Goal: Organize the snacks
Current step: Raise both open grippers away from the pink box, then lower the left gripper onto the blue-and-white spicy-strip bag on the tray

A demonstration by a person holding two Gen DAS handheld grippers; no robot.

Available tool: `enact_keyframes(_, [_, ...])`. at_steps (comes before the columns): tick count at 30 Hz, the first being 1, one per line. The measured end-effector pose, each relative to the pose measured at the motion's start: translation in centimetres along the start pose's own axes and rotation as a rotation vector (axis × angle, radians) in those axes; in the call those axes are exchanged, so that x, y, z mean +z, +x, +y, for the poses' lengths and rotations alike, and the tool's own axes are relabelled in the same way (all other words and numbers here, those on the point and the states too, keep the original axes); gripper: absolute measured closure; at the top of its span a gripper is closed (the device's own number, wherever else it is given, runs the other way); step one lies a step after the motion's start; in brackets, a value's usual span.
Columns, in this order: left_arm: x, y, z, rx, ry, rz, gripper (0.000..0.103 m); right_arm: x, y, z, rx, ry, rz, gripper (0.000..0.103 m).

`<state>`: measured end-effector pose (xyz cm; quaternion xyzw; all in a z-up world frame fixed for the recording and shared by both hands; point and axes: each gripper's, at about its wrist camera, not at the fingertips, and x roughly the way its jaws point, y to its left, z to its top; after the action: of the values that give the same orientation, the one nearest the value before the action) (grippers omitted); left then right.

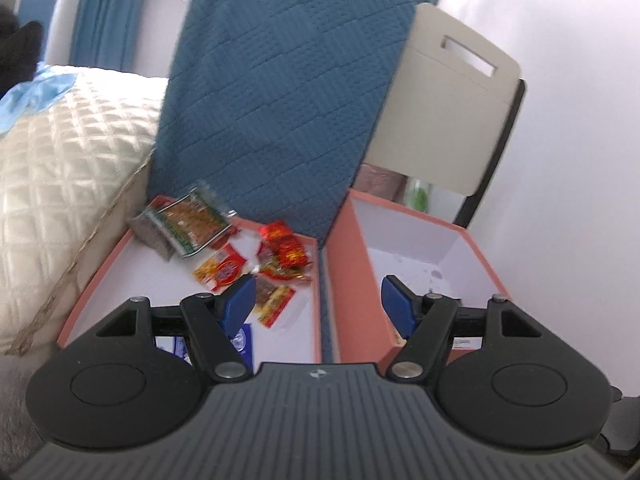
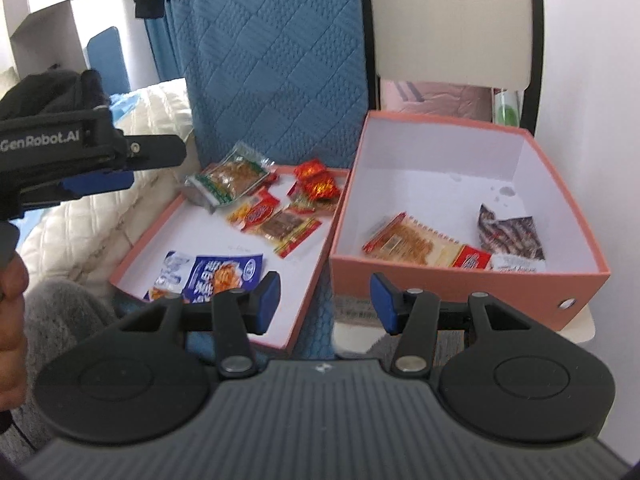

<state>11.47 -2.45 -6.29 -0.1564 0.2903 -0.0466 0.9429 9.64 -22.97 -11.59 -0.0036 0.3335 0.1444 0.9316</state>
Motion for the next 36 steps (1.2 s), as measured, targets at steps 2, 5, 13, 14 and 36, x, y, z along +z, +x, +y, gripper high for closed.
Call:
enact_keyframes(2, [-0.7, 0.5, 0.8, 0.017, -0.004, 0.023, 0.029, -0.4, 0.4, 0.5, 0.001, -0.010, 0.013, 0.050])
enact_keyframes(5, [-1.8, 1.2, 2.0, 0.039, -0.009, 0.046, 0.029, -0.9, 1.5, 1.0, 0.004, -0.013, 0.036, 0.050])
enact_keyframes(13, [-3.0, 3.5, 5.8, 0.065, -0.069, 0.108, 0.029, -0.8, 3.9, 1.9, -0.008, -0.002, 0.052, 0.051])
enact_keyframes(14, [-3.1, 3.8, 6.1, 0.074, -0.070, 0.114, 0.029, -0.6, 4.2, 2.2, -0.010, -0.006, 0.049, 0.051])
enact_keyframes(36, [-4.4, 10.9, 9.8, 0.216, -0.136, 0.244, 0.012, 2.6, 11.5, 4.1, 0.151, 0.028, 0.039, 0.051])
